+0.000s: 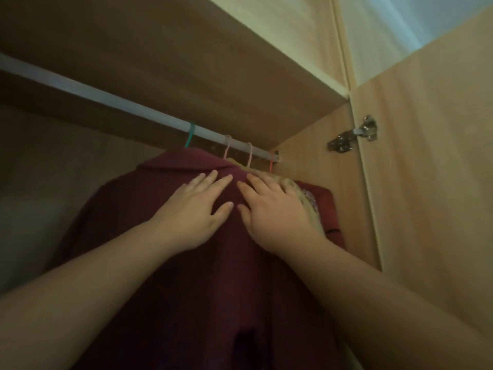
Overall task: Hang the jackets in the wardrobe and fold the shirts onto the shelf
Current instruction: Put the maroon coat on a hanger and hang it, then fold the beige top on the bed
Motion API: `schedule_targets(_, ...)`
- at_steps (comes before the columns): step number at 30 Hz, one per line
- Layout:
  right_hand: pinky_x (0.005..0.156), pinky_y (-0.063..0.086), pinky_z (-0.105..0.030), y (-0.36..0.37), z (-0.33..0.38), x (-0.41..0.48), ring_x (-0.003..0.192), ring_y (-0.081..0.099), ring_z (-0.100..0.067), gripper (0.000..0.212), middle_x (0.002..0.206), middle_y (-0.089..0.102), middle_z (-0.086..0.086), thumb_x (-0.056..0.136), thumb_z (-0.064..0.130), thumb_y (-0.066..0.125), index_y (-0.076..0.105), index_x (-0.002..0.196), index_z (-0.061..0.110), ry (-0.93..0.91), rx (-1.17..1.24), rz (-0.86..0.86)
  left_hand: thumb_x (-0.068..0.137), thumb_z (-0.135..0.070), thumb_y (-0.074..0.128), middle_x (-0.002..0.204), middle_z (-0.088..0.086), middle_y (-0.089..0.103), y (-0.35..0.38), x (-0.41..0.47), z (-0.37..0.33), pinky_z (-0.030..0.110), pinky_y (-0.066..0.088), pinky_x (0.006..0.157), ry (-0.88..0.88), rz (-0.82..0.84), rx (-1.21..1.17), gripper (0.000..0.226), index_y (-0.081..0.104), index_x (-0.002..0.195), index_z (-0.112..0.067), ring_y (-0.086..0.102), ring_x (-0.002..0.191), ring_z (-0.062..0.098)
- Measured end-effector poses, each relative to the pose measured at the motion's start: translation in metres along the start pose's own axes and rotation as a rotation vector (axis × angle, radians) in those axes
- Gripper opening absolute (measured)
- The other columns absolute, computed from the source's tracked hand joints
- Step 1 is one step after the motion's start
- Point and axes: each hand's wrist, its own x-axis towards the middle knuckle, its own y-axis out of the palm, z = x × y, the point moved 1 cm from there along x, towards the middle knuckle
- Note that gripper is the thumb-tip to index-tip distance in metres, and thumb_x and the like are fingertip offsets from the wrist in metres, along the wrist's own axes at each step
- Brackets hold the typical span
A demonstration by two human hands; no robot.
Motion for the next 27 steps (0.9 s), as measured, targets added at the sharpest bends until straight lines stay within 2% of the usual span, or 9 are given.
schedule_targets(5,0.118,0.025,-0.048,-0.047,-0.043,-0.104,0.147,0.027,-0.02,0.058,0.157,0.038,0.002,0.098,0.051,0.027,0.033,0.152,0.03,0.137,-0.024,0.13,0.094,-0.062,0.021,0.167,-0.005,0.007,0.022,-0.041,-0.093,0.044,0.009,0.124,0.105,0.034,-0.114,0.067,0.008,0.157,-0.041,0.001,0.153,0.016)
schedule_targets(9,0.117,0.027,-0.047,-0.095,-0.082,-0.214,0.146,0.028,-0.02,0.057,0.157,0.037,0.003,0.098,0.051,0.031,0.034,0.151,0.031,0.257,-0.129,0.269,0.093,-0.063,0.015,0.167,-0.003,0.01,0.032,-0.086,-0.179,0.046,0.008,0.124,0.186,0.049,-0.172,0.067,0.013,0.156,-0.039,0.002,0.154,0.018)
schedule_targets(11,0.117,0.027,-0.047,-0.123,-0.1,-0.272,0.146,0.029,-0.021,0.057,0.156,0.038,0.001,0.097,0.049,0.035,0.035,0.151,0.029,0.317,-0.16,0.339,0.094,-0.062,0.019,0.167,-0.001,0.012,0.042,-0.118,-0.227,0.047,0.009,0.124,0.207,0.088,-0.186,0.067,0.014,0.156,-0.038,0.003,0.153,0.02)
schedule_targets(15,0.117,0.026,-0.043,-0.194,-0.125,-0.392,0.145,0.031,-0.026,0.058,0.155,0.041,-0.005,0.096,0.046,0.038,0.04,0.149,0.023,0.428,-0.166,0.444,0.098,-0.059,0.028,0.167,-0.001,0.008,0.062,-0.195,-0.33,0.044,0.007,0.124,0.188,0.275,-0.308,0.064,0.012,0.157,-0.038,0.002,0.153,0.021)
schedule_targets(18,0.116,0.027,-0.045,-0.261,-0.132,-0.491,0.144,0.032,-0.029,0.057,0.153,0.043,-0.008,0.094,0.04,0.045,0.043,0.148,0.02,0.471,-0.159,0.523,0.098,-0.06,0.029,0.167,-0.001,0.01,0.071,-0.274,-0.417,0.044,0.012,0.123,0.143,0.414,-0.425,0.065,0.014,0.157,-0.037,0.005,0.153,0.022)
schedule_targets(22,0.12,0.024,-0.049,-0.366,-0.147,-0.628,0.149,0.023,-0.025,0.061,0.158,0.035,-0.004,0.093,0.036,0.047,0.036,0.152,0.025,0.643,-0.153,0.653,0.097,-0.06,0.032,0.167,-0.004,0.012,0.07,-0.39,-0.543,0.042,0.014,0.121,0.113,0.593,-0.603,0.066,0.013,0.156,-0.039,0.008,0.153,0.021)
schedule_targets(27,0.121,0.017,-0.048,-0.498,-0.165,-0.788,0.151,0.016,-0.024,0.062,0.163,0.025,-0.004,0.097,0.037,0.046,0.028,0.155,0.026,0.906,-0.228,0.883,0.099,-0.048,0.044,0.165,0.007,0.018,0.049,-0.506,-0.688,0.046,0.017,0.122,0.109,0.805,-0.764,0.065,0.022,0.157,-0.03,0.011,0.153,0.029)
